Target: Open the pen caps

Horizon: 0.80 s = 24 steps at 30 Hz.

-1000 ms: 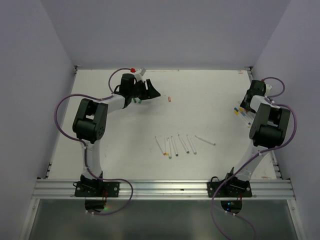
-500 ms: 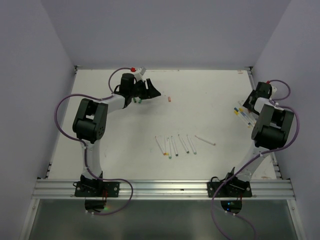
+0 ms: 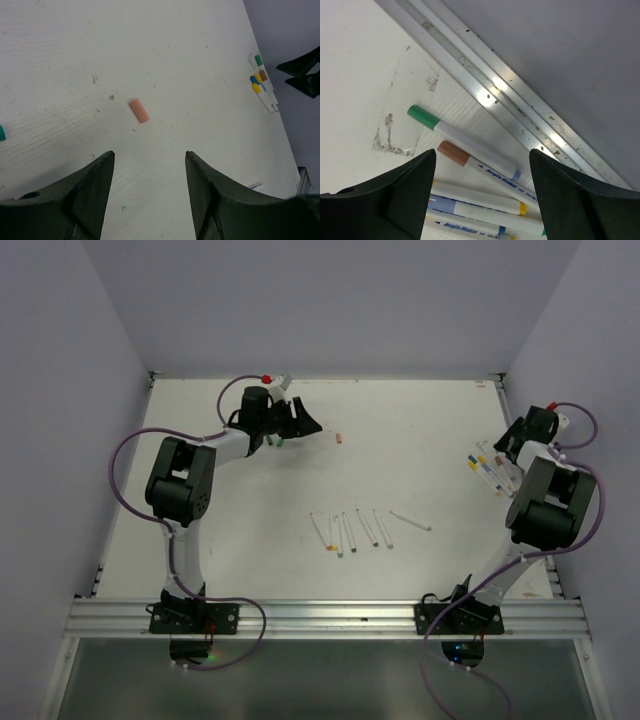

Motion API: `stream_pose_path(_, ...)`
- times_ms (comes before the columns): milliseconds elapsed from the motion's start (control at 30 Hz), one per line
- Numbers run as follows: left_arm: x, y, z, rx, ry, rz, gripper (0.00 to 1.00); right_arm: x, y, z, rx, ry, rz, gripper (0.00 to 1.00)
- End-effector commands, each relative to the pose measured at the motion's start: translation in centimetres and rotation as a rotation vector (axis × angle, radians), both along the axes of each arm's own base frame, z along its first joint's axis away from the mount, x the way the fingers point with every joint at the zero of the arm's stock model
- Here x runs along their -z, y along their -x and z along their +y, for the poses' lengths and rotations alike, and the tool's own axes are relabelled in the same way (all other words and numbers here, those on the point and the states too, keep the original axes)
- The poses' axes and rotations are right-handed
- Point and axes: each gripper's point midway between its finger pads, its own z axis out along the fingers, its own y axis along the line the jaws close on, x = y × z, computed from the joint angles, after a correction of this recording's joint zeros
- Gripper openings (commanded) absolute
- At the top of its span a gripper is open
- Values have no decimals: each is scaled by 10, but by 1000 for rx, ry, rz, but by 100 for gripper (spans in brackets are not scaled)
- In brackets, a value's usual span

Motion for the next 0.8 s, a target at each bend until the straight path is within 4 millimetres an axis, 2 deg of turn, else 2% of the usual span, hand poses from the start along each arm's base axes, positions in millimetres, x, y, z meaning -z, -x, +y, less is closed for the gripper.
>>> stream_pose_path(0,-4,-2,-4,13,23,-31,62,-36,-8,-22,97,58,-86,80)
stream_pose_path(167,-6,-1,-4,17,23,-33,62,-20,-6,-29,132,62,-42,80)
stream_pose_path(333,-8,-1,-4,16,23,-39,62,-13,-6,-37,147,90,-18,81)
stream_pose_path(533,-7,-1,-4,16,22,-39,62,-1,5,-46,150,151,63,81)
stream_pose_path(767,-8,-1,-6,23,26,-41,62,19,15,-43,127,154,138,81)
